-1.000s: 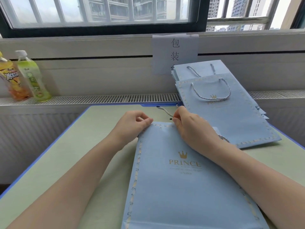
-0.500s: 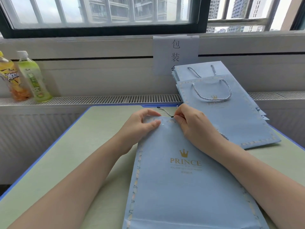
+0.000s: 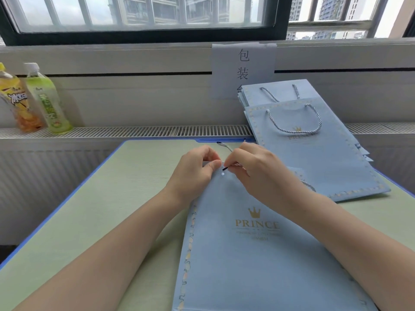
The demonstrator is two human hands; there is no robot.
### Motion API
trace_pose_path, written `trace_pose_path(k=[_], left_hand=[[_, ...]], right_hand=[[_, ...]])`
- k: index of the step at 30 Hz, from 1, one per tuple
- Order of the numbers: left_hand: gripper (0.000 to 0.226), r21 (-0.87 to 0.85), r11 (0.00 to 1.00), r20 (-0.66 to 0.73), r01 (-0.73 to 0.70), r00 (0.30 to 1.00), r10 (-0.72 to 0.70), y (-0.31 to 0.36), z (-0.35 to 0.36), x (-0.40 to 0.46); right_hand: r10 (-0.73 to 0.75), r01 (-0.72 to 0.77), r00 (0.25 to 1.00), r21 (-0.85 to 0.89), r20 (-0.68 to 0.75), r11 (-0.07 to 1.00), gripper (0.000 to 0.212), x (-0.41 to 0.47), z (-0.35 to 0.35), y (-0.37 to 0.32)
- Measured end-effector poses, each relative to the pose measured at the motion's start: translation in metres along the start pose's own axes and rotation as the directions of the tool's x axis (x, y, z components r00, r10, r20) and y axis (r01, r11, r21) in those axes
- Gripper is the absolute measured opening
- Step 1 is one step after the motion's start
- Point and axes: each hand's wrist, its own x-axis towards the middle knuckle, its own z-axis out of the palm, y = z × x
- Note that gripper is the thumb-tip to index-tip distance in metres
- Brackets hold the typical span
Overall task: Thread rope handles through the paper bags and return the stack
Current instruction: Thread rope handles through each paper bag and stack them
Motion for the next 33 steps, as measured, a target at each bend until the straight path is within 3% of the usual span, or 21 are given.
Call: trace_pose_path(k=[8, 13, 19, 22, 25, 33], left_hand=[[0.012, 0.173, 0.983, 0.026, -0.055, 0.998, 0.051, -0.005, 0.002, 0.000], [0.010, 0.272, 0.961, 0.024, -0.046, 0.999, 0.041, -0.005, 0.003, 0.000], [0.010, 0.135, 0.989, 0.016, -0.064, 0.998, 0.062, -0.001, 0.000, -0.002], [0.016, 0.030, 0.997, 0.022, -0.068, 0.997, 0.067, -0.001, 0.001, -0.002], [0.020, -0.087, 0.996, 0.037, -0.026, 0.999, 0.029, 0.000, 0.002, -0.003], [0.028, -0.274, 0.962, 0.052, 0.020, 0.999, -0.005, 0.007, -0.001, -0.006]], right_hand=[[-0.103, 0.106, 0.994, -0.098, 0.035, 0.990, 0.008, -0.001, 0.006, -0.002], [-0.104, 0.116, 0.992, -0.218, 0.067, 0.969, 0.019, -0.001, 0.012, 0.001], [-0.182, 0.199, 0.979, -0.268, 0.086, 0.943, 0.018, -0.001, 0.006, -0.006], [-0.162, 0.163, 0.986, -0.086, 0.027, 0.983, 0.006, -0.002, 0.007, -0.010], [-0.099, 0.099, 0.995, 0.088, 0.005, 0.991, 0.014, -0.004, 0.012, -0.013], [0.115, -0.128, 0.992, 0.316, 0.061, 0.940, 0.010, -0.001, 0.005, -0.013]])
